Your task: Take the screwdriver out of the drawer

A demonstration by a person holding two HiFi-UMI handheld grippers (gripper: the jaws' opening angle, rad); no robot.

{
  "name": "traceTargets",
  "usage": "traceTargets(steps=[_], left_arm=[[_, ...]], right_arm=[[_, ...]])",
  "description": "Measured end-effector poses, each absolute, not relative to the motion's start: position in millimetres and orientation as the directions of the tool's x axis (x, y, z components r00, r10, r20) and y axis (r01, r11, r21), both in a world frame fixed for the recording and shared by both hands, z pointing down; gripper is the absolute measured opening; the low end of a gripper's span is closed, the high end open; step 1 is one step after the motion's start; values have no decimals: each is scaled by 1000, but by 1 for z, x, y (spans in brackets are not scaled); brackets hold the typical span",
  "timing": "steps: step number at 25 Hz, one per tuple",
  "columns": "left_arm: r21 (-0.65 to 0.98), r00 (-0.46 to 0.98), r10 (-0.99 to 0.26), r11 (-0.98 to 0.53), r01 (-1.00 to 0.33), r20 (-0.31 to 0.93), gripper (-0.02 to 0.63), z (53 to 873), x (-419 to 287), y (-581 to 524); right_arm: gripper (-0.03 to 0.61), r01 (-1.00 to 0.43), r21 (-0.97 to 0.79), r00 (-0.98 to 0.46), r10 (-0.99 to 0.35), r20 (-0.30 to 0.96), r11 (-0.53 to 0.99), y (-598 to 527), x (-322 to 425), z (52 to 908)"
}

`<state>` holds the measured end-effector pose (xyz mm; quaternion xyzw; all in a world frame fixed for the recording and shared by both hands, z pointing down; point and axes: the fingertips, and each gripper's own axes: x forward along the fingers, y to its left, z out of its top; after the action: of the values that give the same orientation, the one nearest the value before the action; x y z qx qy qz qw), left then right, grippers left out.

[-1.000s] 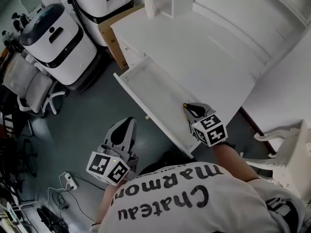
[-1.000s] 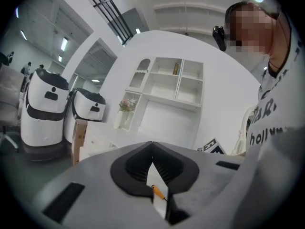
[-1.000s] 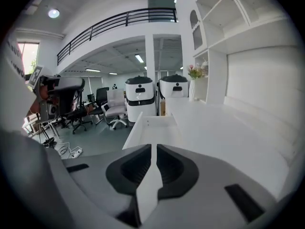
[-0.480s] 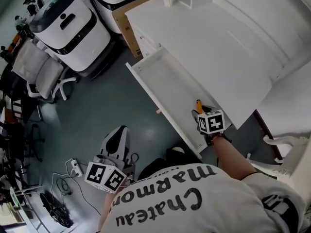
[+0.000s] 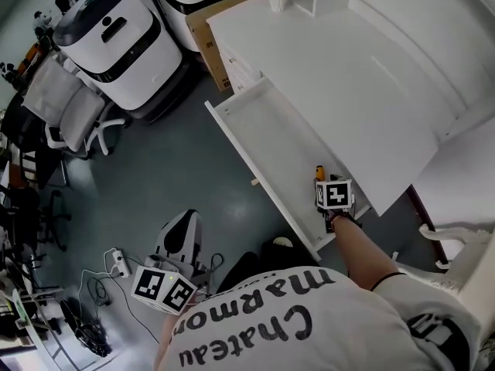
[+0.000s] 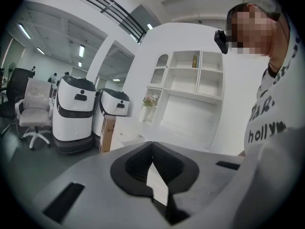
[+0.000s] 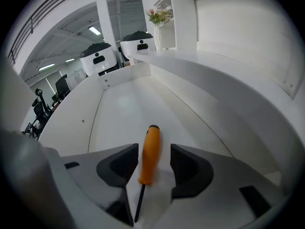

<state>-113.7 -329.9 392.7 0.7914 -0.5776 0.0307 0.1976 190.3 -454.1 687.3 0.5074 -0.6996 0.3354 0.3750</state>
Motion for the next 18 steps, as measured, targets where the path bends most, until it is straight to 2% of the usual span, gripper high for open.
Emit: traceTargets(steps=[8,12,18], left_arm=[[278,336,-898,-259,-925,284,23,397,-112,-335],[283,351,-894,-272,-920,278,23,396,-108,-339],[308,357,-893,-270,-912,274,23,401,-106,-342]], right_arm=[[208,-963,-81,-191,-433,881,259,-449,191,703],[132,-956,-63,-189,-435,880,287,-447,188,700],[124,-958,-63,-186,-435,881,281,-449,188,699]])
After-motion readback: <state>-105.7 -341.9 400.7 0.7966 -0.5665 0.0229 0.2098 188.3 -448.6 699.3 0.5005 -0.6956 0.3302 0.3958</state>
